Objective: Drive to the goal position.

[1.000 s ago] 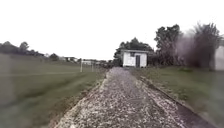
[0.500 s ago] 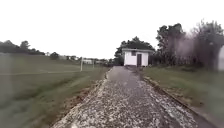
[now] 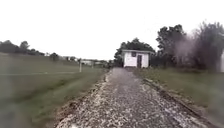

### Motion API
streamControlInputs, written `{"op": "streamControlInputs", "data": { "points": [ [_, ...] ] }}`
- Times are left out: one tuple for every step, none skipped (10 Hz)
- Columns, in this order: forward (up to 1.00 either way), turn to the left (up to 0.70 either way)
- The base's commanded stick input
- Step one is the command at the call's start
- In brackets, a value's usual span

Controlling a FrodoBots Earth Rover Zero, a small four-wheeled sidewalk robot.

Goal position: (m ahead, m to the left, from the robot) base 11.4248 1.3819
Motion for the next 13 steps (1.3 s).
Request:
{"op": "streamControlInputs", "data": {
  "points": [
    [0.7,-0.24],
    [0.7,-0.24],
    [0.7,-0.17],
    [0.7,-0.11],
    [0.7,0.0],
    [0.7,0.0],
    [0.7,0.0],
    [0.7,0.0],
    [0.7,0.0],
    [0.7,0.0],
    [0.7,0.0],
    [0.7,0.0],
    [0.7,0.0]
  ]
}}
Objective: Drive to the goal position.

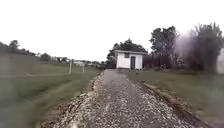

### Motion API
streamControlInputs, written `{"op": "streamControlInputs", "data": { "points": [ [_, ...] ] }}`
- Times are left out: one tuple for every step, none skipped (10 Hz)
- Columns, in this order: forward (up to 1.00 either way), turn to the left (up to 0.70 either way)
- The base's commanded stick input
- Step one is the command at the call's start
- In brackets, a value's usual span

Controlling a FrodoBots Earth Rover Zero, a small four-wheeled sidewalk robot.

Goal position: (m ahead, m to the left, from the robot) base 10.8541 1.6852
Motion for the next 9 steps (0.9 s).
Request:
{"op": "streamControlInputs", "data": {
  "points": [
    [0.7,0.0],
    [0.7,0.0],
    [0.7,0.0],
    [0.7,0.0],
    [0.7,0.0],
    [0.7,0.0],
    [0.7,0.0],
    [0.7,0.0],
    [0.7,0.0]
  ]
}}
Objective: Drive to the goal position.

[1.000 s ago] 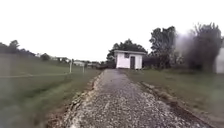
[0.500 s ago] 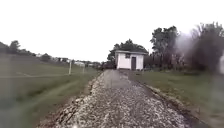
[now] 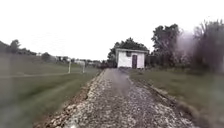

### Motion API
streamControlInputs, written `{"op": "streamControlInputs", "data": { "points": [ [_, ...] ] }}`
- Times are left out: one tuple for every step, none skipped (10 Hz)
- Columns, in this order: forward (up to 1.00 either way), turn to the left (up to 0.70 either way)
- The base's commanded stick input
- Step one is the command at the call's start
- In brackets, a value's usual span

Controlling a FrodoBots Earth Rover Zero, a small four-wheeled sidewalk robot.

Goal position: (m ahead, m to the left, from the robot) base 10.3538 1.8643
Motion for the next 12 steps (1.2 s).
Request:
{"op": "streamControlInputs", "data": {
  "points": [
    [0.7,0.0],
    [0.7,0.0],
    [0.7,-0.22],
    [0.7,-0.26],
    [0.7,-0.31],
    [0.7,0.0],
    [0.7,0.0],
    [0.7,0.0],
    [0.7,0.0],
    [0.7,0.0],
    [0.7,0.0],
    [0.7,0.0]
  ]
}}
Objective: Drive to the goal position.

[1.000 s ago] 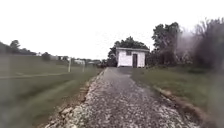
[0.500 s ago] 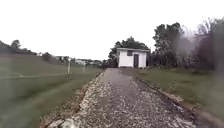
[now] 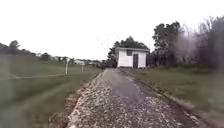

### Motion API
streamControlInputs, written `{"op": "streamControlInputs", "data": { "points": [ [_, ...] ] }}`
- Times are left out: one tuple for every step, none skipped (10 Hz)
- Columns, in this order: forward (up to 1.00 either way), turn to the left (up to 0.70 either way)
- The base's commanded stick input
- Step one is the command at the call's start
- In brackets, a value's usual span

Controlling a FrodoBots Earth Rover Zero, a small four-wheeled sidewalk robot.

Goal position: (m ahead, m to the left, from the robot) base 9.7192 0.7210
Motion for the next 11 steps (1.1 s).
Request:
{"op": "streamControlInputs", "data": {
  "points": [
    [0.7,0.0],
    [0.7,0.0],
    [0.7,0.0],
    [0.7,0.0],
    [0.7,0.0],
    [0.7,0.0],
    [0.7,0.0],
    [0.7,0.0],
    [0.7,0.0],
    [0.7,0.0],
    [0.7,0.0]
  ]
}}
